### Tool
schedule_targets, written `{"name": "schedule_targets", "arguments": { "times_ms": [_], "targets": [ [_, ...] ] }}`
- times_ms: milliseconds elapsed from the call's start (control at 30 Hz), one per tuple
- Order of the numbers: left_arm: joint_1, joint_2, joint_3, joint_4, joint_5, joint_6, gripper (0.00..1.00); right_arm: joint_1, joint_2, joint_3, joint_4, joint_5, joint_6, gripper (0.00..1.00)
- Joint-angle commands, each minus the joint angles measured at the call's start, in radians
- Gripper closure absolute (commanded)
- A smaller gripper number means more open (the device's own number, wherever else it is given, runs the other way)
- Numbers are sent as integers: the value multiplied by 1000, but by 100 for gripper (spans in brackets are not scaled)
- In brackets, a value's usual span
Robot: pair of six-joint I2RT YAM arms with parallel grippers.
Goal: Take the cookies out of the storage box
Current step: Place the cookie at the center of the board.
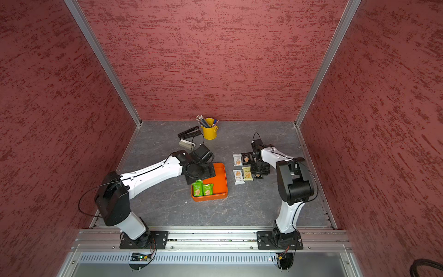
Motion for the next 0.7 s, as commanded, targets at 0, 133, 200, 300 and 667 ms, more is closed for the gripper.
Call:
{"name": "schedule_targets", "arguments": {
  "times_ms": [0,133,200,300,667],
  "targets": [
    [-4,-31,-37,1,-22,-27,0,-6,1,15,13,31,-7,43],
    [-24,-35,-43,-2,-34,-35,0,-5,-53,31,-25,37,-15,35],
    [-35,-30,-38,-11,-40,-40,0,-5,-92,38,-39,30,-15,33],
    [-55,-22,-31,-23,-47,-52,0,-6,-159,34,-51,-1,-7,30],
    [-127,99,36,-3,-45,-96,8,-6,-371,-53,34,-261,99,30]
  ]
}}
